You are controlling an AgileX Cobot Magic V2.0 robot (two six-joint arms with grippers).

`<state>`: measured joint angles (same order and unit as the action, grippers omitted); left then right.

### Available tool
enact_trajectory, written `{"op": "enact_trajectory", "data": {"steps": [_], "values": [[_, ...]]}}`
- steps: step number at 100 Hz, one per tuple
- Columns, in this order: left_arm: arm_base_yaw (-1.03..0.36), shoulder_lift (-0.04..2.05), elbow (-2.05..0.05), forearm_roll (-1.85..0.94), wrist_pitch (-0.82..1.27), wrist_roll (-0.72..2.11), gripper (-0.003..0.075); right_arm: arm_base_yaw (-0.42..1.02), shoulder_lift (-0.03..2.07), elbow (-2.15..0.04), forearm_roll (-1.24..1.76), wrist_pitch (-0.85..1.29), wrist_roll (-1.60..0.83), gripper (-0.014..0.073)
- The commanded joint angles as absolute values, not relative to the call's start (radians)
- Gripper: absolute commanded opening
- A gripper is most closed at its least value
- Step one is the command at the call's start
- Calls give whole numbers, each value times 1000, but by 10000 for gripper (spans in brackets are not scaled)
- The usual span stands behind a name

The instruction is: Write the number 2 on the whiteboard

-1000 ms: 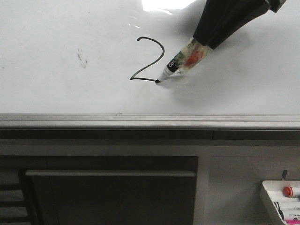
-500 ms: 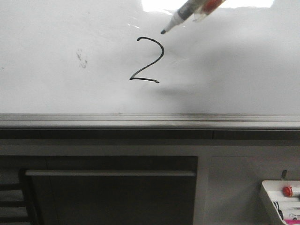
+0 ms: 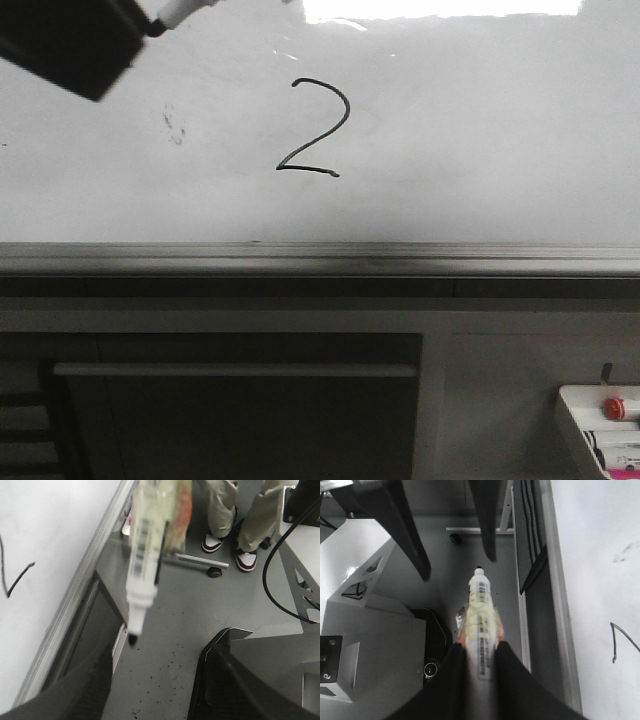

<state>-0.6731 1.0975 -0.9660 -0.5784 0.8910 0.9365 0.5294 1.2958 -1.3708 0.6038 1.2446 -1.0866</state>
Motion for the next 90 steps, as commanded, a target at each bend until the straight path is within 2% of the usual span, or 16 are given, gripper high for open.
{"op": "enact_trajectory", "data": {"steps": [1, 13, 37, 68, 90], "values": [[-711, 1125, -1025, -615, 799, 939, 388, 533, 1278, -1391, 632, 1272, -1111, -2], [-727, 1140, -1035, -623, 724, 939, 388, 533, 1278, -1391, 586, 1272, -1111, -2], [-727, 1140, -1035, -632, 714, 941, 382, 533, 1278, -1391, 573, 1264, -1111, -2], [-727, 1140, -1035, -695, 722, 991, 157, 533, 1278, -1391, 573, 1259, -1111, -2], [-727, 1140, -1035, -695, 767, 991, 133, 533, 1278, -1391, 586, 1247, -1111, -2]]}}
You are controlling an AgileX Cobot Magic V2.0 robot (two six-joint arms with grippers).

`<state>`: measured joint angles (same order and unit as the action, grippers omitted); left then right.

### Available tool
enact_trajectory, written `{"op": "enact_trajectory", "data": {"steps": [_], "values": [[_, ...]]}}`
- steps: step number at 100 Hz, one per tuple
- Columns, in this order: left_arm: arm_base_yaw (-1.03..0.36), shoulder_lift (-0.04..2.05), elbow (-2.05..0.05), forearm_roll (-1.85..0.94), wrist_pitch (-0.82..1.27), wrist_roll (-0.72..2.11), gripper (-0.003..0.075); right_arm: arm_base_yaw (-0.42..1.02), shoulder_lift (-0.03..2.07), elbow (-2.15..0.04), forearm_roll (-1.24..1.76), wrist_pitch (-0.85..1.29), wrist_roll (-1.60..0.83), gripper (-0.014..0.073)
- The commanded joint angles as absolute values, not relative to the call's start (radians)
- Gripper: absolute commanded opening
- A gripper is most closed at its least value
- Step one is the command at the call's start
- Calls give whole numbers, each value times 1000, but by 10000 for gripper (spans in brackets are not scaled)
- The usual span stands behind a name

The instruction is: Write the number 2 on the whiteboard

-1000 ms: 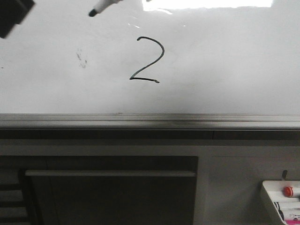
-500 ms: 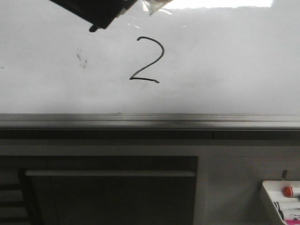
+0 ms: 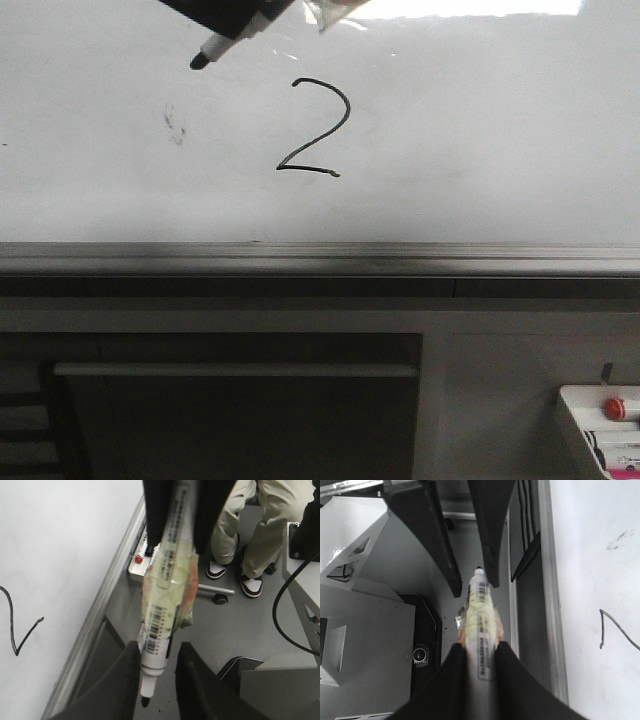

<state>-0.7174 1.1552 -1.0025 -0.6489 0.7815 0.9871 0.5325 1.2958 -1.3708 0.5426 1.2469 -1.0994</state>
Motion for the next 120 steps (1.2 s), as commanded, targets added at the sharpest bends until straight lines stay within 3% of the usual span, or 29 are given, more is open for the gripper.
{"op": "enact_trajectory", "data": {"steps": [1, 120], "values": [[-727, 1140, -1035, -695, 767, 991, 133, 533, 1278, -1391, 586, 1247, -1111, -2], [-727, 1157, -1055, -695, 779, 1007, 123, 533, 1278, -1391, 628, 1262, -1111, -2]]}}
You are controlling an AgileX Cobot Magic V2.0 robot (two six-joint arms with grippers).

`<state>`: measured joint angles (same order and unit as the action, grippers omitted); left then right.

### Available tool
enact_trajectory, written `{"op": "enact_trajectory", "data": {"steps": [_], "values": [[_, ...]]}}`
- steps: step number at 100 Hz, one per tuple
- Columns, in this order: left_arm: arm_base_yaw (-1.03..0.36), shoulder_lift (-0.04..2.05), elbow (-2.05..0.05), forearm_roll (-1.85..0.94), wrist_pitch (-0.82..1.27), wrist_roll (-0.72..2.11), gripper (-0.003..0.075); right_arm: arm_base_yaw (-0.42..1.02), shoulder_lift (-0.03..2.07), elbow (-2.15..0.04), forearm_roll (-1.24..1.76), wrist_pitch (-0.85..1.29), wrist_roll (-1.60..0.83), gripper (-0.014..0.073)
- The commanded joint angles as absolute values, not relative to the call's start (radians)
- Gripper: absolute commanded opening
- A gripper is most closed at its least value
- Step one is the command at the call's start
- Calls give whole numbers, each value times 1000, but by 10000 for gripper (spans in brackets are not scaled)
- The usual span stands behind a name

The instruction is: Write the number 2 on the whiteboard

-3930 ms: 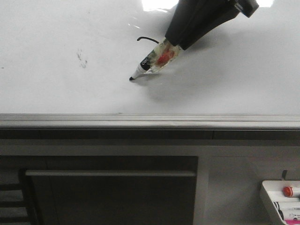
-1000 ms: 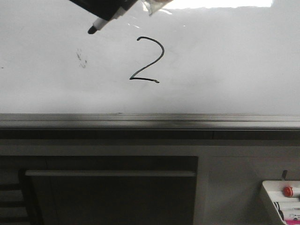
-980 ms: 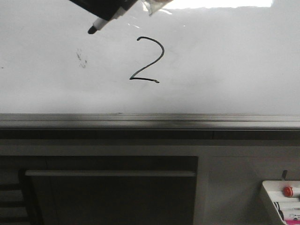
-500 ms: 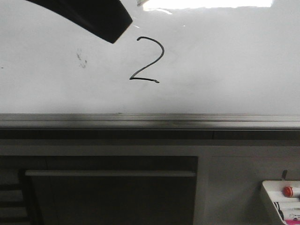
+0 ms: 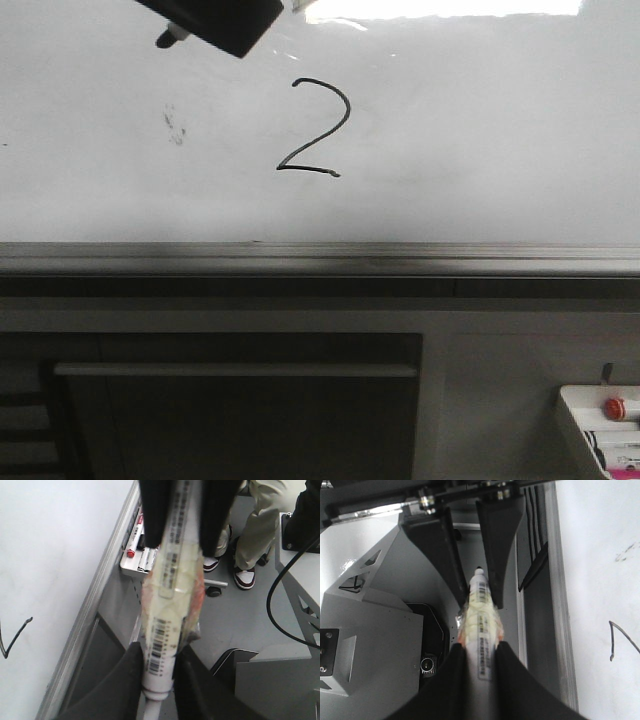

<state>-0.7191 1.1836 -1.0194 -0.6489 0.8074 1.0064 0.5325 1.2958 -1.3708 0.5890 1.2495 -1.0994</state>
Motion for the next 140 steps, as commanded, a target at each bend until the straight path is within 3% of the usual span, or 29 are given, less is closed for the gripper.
{"op": "enact_trajectory", "data": {"steps": [1, 23, 63, 70, 85, 98, 124, 140], "values": [[-727, 1157, -1055, -695, 779, 1007, 123, 533, 1278, -1391, 628, 1262, -1111, -2], [-727, 1157, -1055, -695, 779, 1011, 119, 533, 1278, -1391, 628, 1262, -1111, -2], [-727, 1157, -1055, -695, 782, 1013, -18, 533, 1278, -1391, 626, 1268, -1111, 0], [-727, 1157, -1055, -695, 782, 1013, -18, 533, 1278, -1391, 624, 1266, -1109, 45], [-727, 1157, -1055, -688, 784, 1013, -18, 531, 1277, -1393, 618, 1264, -1056, 271], [-718, 1157, -1055, -632, 797, 1001, -18, 496, 1252, -1417, 579, 1272, -958, 301], [-539, 1084, -1008, -543, 792, 852, -18, 321, 1079, -1360, 550, 1216, -752, 301], [-361, 1006, -885, -547, 642, 785, -18, 240, 959, -1225, 549, 1102, -676, 301]]}}
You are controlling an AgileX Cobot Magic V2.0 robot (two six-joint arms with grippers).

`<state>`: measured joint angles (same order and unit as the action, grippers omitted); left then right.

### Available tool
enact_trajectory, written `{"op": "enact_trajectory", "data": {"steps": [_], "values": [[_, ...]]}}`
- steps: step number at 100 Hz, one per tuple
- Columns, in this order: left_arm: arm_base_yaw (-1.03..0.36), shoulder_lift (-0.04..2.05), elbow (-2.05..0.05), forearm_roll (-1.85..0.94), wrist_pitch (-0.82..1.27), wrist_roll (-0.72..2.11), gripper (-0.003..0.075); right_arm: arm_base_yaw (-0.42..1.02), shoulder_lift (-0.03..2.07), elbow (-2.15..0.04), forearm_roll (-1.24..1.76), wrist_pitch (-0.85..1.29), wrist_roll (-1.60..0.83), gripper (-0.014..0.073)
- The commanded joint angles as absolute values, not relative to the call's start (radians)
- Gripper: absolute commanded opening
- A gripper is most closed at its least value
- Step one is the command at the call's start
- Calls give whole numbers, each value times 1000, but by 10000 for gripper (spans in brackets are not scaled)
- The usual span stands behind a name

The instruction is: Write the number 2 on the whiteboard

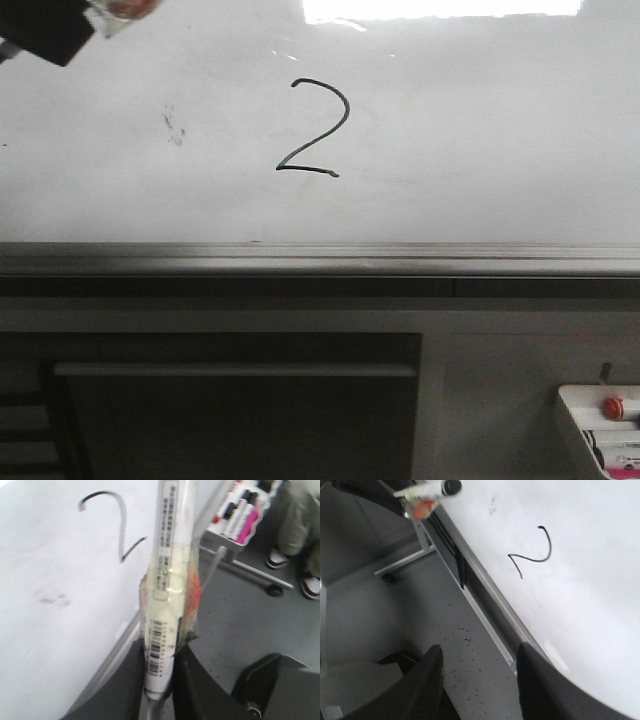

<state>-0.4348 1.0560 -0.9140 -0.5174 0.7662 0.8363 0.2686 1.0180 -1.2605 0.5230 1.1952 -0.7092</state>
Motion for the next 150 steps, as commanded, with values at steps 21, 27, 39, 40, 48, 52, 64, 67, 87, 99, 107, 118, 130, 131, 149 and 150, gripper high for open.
{"op": "enact_trajectory", "data": {"steps": [21, 27, 39, 40, 48, 52, 64, 67, 87, 99, 107, 118, 130, 131, 149, 150], "values": [[-177, 1009, -764, -677, 419, 748, -18, 234, 876, -1085, 556, 1019, -676, 301], [-143, 1034, -747, -735, 362, 748, -18, 234, 874, -1071, 556, 1022, -676, 301], [-115, 1085, -745, -789, 295, 748, -18, 234, 874, -1061, 563, 1024, -676, 301], [-115, 1092, -745, -791, 290, 748, -18, 234, 874, -1061, 563, 1024, -676, 301], [-115, 1125, -745, -796, 240, 748, -18, 234, 874, -1061, 565, 1022, -676, 301], [-115, 1142, -745, -796, 224, 748, -18, 234, 874, -1061, 565, 1022, -676, 301], [-115, 1176, -749, -796, 213, 748, -18, 234, 874, -1061, 565, 1022, -676, 301], [-115, 1182, -749, -796, 211, 748, -18, 234, 874, -1061, 565, 1022, -676, 301], [-115, 1197, -749, -796, 202, 748, -18, 234, 874, -1061, 565, 1022, -676, 301], [-115, 1197, -749, -796, 206, 748, -11, 234, 874, -1061, 565, 1022, -676, 301], [-115, 1197, -749, -796, 208, 750, 44, 234, 874, -1061, 565, 1022, -670, 301], [-115, 1193, -749, -792, 230, 750, 170, 234, 874, -1061, 565, 1016, -631, 301], [-115, 1154, -753, -778, 272, 750, 262, 233, 874, -1061, 537, 1000, -561, 301], [-115, 1151, -753, -776, 275, 750, 268, 233, 874, -1061, 535, 998, -558, 301], [-115, 1049, -785, -683, 387, 726, 302, 177, 874, -1050, 417, 981, -395, 301], [-115, 1041, -787, -676, 399, 717, 305, 173, 874, -1047, 412, 979, -390, 301]]}}
